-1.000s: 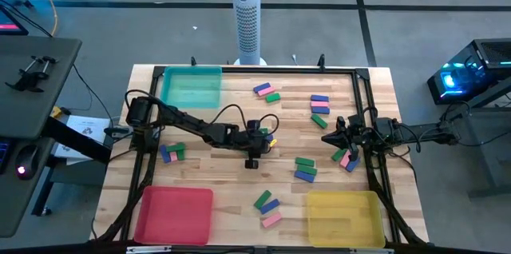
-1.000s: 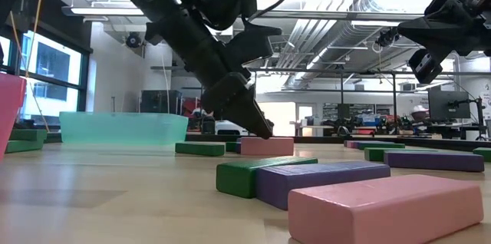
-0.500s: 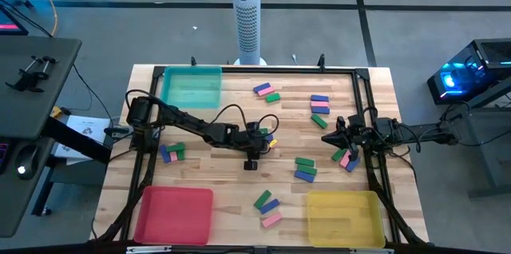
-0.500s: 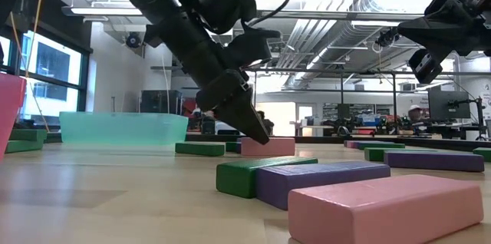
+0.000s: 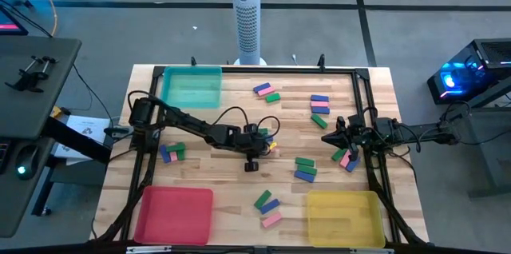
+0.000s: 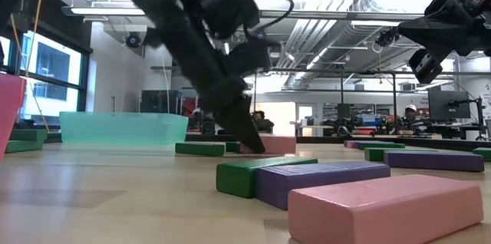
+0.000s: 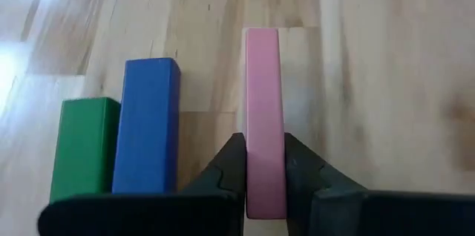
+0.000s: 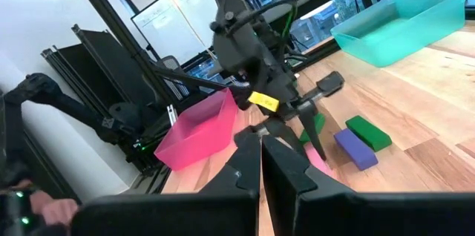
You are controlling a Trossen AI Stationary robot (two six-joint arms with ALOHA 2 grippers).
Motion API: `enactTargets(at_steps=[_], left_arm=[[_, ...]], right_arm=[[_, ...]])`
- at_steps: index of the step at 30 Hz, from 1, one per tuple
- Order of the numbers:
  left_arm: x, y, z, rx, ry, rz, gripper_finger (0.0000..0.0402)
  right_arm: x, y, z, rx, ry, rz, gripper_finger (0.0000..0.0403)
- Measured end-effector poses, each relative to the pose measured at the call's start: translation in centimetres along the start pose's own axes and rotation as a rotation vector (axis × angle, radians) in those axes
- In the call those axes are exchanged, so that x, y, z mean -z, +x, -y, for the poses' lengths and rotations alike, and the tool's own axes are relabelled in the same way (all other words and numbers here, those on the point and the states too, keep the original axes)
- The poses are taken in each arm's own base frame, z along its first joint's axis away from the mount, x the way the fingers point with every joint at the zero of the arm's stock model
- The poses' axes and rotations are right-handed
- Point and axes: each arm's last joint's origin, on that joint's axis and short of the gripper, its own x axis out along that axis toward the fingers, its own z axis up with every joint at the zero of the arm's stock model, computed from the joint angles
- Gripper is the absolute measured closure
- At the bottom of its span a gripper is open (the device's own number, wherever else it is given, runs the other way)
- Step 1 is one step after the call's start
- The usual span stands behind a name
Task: Sort blocks
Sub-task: Put the pink block into the green bin, then put the green block into the yellow bin
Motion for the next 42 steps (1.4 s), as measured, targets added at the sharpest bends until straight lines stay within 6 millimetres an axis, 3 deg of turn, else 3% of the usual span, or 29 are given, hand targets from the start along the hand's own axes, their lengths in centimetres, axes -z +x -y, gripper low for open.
enactTargets(at_steps=[4, 8, 12, 17, 21, 27, 34, 42], left_arm=[[-3.6, -4.9, -0.7, -0.071, -0.089, 0.075, 0.0373], [-4.7, -10.2, -4.4, -0.271, -0.185, 0.074, 0.0373], [-3.2, -15.0, -11.0, -0.416, -0.366, -0.013, 0.0373], [1.8, -17.4, -18.9, -0.508, -0.591, -0.291, 0.0373], [5.7, -17.3, -23.0, -0.467, -0.714, -0.409, 0.0373], [9.9, -15.9, -25.7, -0.465, -0.777, -0.567, 0.0351], [10.6, -14.4, -26.5, -0.456, -0.758, -0.597, 0.0317], [10.3, -14.9, -26.7, -0.473, -0.753, -0.553, 0.0259]], right_arm=[[0.0, 0.0, 0.0, 0.000, 0.000, 0.000, 0.0403], [0.0, 0.0, 0.0, 0.000, 0.000, 0.000, 0.0403], [0.0, 0.0, 0.0, 0.000, 0.000, 0.000, 0.0403], [0.0, 0.0, 0.0, 0.000, 0.000, -0.001, 0.0403], [0.0, 0.0, 0.0, 0.000, 0.000, -0.001, 0.0403], [0.0, 0.0, 0.0, 0.000, 0.000, 0.000, 0.0403], [0.0, 0.0, 0.0, 0.000, 0.000, 0.000, 0.0403], [0.0, 0.0, 0.0, 0.000, 0.000, -0.001, 0.0403]])
